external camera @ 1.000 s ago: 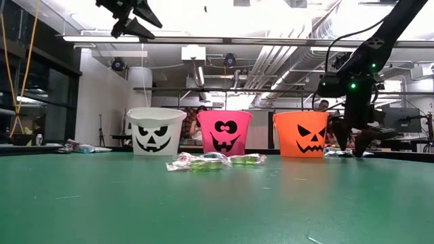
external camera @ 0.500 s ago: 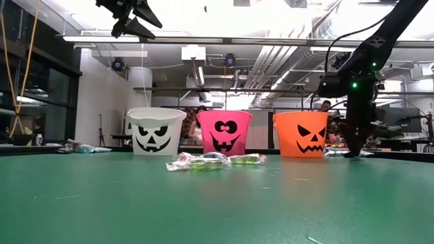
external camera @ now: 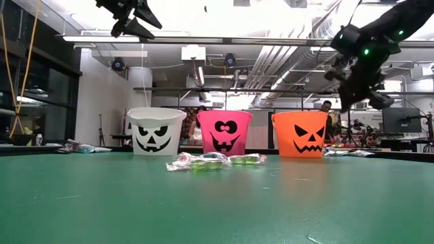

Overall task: Sort candy by brand, put in halloween buckets
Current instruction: Put the brown chocolate into the pink bucket

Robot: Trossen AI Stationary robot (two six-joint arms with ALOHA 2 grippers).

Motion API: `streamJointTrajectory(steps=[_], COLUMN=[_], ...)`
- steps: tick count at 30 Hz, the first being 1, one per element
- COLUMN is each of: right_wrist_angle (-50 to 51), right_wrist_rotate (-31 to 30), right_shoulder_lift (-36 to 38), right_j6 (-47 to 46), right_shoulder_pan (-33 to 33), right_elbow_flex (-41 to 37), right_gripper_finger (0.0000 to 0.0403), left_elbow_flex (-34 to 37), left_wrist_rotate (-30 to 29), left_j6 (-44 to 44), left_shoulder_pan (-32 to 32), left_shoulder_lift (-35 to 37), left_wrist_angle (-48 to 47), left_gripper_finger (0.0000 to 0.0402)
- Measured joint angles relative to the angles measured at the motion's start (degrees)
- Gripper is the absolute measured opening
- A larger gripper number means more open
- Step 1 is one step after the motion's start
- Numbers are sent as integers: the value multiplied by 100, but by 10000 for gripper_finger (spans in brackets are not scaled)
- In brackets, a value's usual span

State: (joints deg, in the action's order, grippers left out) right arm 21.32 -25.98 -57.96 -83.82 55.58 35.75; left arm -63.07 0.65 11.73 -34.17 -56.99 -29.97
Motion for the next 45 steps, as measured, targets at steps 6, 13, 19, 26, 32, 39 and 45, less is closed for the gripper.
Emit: streamJointTrajectory(steps=[6, 13, 19, 26, 32, 39, 45], right_wrist_angle=[-1428, -3656, -4713, -4518, -3048, -1206, -386], right_wrist_rotate=[139, 938, 1841, 2143, 2310, 2546, 2802], right_shoulder_lift=[348, 143, -686, -2345, -3340, -4023, -4218], right_j6=[911, 2186, 2593, 3604, 4187, 4806, 4936], right_shoulder_pan=[-427, -1260, -2127, -2899, -2781, -2707, -2676], right_elbow_flex=[9, 13, 167, 1409, 2831, 4020, 4556], right_gripper_finger=[0, 0, 0, 0, 0, 19, 116], left_elbow_flex=[0, 0, 0, 0, 0, 0, 0], left_wrist_rotate=[-5, -9, -128, -153, -70, 30, 20], left_j6=[-208, -580, -688, -649, -390, -385, -391], left_shoulder_pan=[0, 0, -4, -2, -2, -2, -3], left_shoulder_lift=[0, -2, -144, -375, -332, -73, 11], left_wrist_angle=[31, 169, 695, 790, 664, 30, -151], left_gripper_finger=[211, 211, 211, 211, 211, 211, 211])
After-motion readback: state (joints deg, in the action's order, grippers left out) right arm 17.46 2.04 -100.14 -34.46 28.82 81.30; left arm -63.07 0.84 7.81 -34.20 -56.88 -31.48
